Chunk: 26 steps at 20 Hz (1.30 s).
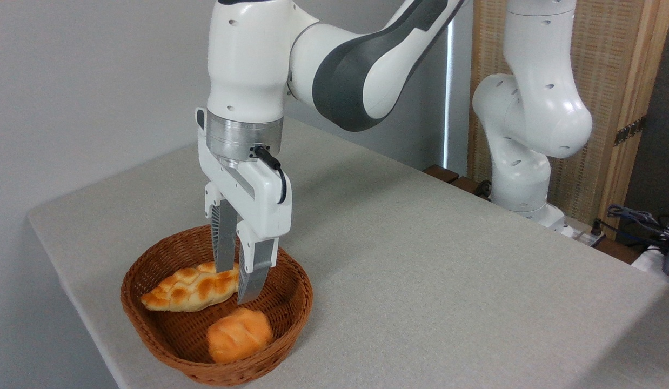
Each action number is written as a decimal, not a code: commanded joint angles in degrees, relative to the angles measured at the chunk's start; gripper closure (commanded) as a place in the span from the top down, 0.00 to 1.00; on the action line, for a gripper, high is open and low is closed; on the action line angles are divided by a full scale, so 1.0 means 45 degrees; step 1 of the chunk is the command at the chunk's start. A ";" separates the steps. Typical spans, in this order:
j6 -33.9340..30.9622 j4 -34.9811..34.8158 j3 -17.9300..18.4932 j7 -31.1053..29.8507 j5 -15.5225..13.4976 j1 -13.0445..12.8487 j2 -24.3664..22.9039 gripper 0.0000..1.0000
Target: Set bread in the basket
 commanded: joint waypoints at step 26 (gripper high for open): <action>-0.8706 0.5509 -0.1713 -0.3021 0.0200 0.1715 -0.0035 1.00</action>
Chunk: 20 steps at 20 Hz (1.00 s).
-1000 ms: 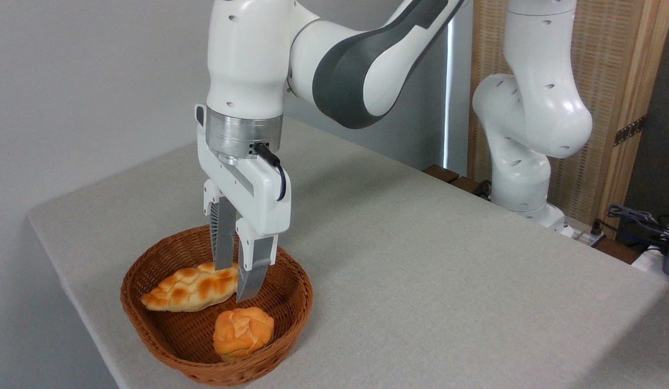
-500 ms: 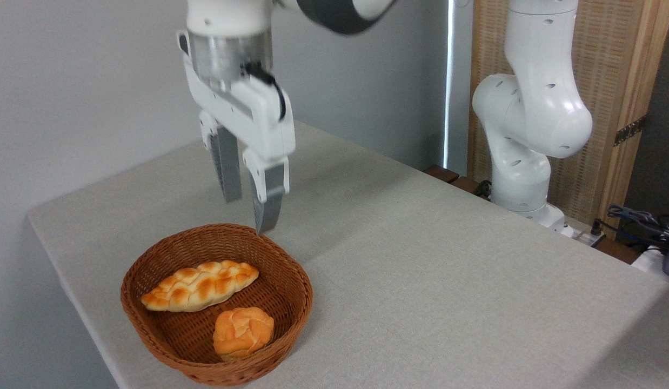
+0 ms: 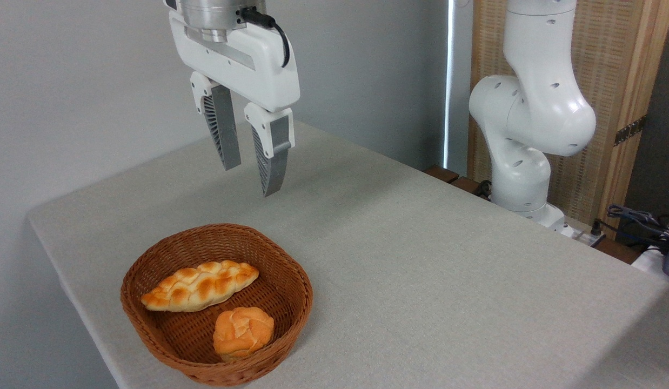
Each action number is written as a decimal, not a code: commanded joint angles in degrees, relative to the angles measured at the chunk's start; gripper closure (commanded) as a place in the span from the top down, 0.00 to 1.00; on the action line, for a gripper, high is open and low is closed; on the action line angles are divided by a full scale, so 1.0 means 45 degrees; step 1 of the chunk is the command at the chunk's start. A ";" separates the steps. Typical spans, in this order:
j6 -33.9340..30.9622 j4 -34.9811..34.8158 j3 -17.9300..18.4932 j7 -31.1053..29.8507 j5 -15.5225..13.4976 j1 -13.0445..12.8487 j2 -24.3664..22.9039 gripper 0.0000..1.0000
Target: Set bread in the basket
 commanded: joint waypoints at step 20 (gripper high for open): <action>-0.0718 0.0187 -0.1544 -0.0059 0.0207 0.1953 0.0142 1.00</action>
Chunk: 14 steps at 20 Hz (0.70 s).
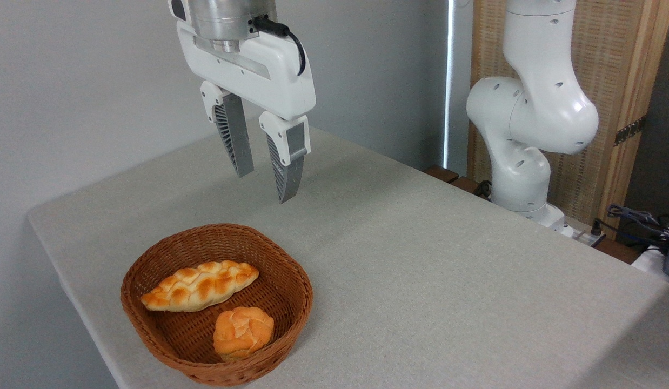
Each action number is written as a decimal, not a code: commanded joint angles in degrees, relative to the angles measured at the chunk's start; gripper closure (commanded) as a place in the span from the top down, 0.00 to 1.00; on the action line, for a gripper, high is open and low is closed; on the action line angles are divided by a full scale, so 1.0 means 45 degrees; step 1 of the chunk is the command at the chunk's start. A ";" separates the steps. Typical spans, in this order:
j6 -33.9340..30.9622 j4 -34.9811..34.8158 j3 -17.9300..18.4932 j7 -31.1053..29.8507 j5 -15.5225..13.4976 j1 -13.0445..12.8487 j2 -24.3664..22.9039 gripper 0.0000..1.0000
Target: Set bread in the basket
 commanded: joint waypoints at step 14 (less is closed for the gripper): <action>-0.0716 0.0186 -0.0808 -0.0176 0.1414 0.0425 0.0199 1.00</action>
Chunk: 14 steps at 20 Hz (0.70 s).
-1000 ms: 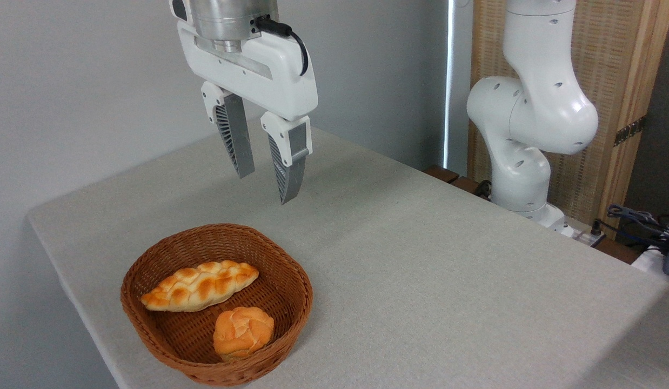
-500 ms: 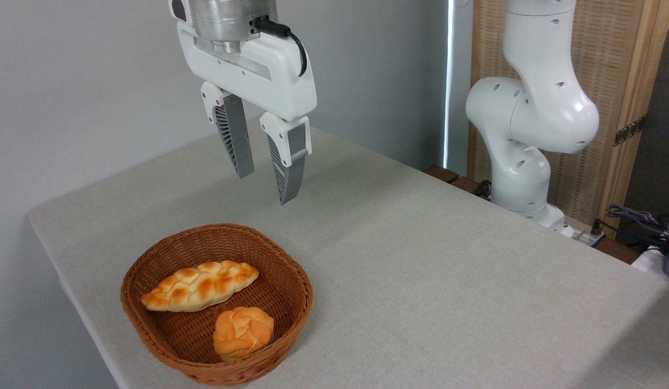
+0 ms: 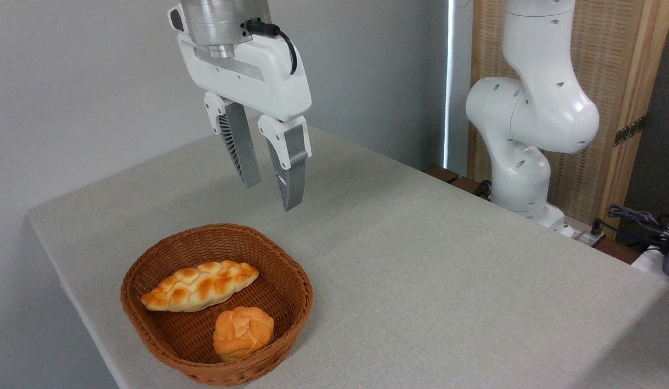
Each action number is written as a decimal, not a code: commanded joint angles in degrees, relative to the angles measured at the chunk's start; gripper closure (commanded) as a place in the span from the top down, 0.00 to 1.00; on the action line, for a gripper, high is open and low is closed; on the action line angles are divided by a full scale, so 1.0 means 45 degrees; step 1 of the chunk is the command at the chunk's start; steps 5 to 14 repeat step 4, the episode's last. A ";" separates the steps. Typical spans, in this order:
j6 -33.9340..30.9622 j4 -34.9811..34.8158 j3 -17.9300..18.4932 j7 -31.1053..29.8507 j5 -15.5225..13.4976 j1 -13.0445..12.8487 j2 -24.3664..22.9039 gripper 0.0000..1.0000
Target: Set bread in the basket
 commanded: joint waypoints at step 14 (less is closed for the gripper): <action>-0.0744 0.0209 -0.0077 -0.0135 0.0179 0.0111 0.0039 1.00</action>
